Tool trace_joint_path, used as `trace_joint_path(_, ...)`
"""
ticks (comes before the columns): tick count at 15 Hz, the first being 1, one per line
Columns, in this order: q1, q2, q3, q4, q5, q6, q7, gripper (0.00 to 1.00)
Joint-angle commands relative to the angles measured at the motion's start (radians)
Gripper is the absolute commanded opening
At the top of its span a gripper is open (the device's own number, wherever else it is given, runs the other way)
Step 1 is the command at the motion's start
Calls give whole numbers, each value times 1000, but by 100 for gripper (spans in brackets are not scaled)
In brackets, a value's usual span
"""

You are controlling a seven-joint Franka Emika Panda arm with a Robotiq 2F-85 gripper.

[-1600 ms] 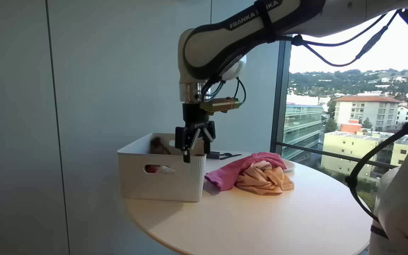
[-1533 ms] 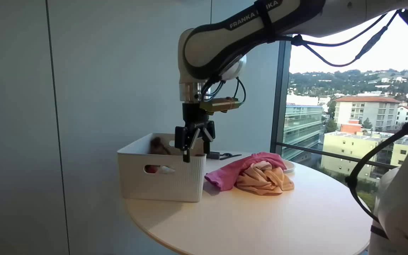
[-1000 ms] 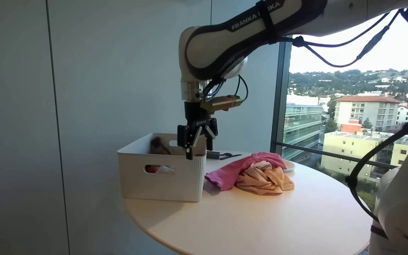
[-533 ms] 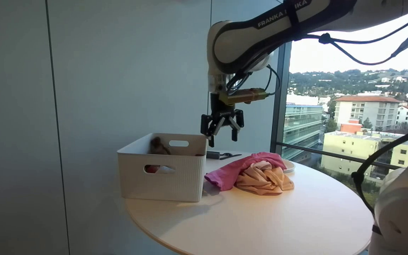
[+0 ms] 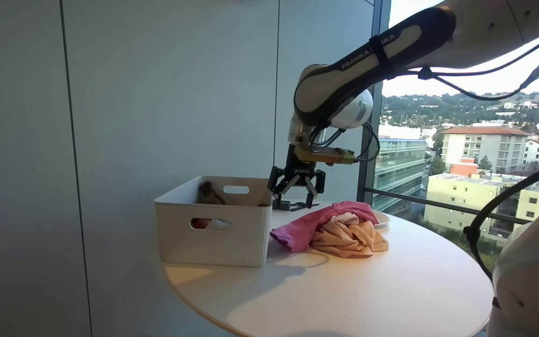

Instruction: Put the pink towel and peach t-shirt in the storage container.

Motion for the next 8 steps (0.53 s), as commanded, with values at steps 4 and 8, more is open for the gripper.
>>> trace_joint_path(4,-104,79,56,20,-150,3,205,100)
trace_joint_path(8,-82,131,49,33,-93,53,212,100)
